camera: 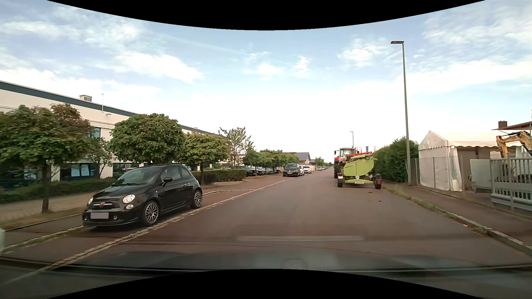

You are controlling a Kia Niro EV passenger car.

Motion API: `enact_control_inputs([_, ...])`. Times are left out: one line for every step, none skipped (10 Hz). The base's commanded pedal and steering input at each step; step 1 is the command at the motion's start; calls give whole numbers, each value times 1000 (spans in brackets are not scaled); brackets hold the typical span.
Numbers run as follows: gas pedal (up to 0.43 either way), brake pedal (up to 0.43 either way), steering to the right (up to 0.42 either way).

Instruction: Follow the waypoints while adhering to traffic rules and regulations

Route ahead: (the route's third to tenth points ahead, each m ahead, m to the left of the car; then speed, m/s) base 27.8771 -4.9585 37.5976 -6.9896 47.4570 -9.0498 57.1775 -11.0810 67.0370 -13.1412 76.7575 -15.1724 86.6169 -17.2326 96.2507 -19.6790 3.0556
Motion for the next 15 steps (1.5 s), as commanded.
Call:
enact_control_inputs([189, 0, 9])
enact_control_inputs([189, 0, 14])
enact_control_inputs([189, 0, 17])
enact_control_inputs([189, 0, 23])
enact_control_inputs([189, 0, 34])
enact_control_inputs([189, 0, 41])
enact_control_inputs([189, 0, 45])
enact_control_inputs([189, 0, 46])
enact_control_inputs([189, 0, 45])
enact_control_inputs([189, 0, 45])
enact_control_inputs([189, 0, 51])
enact_control_inputs([189, 0, 59])
enact_control_inputs([189, 0, 68])
enact_control_inputs([197, 0, 76])
enact_control_inputs([197, 0, 84])
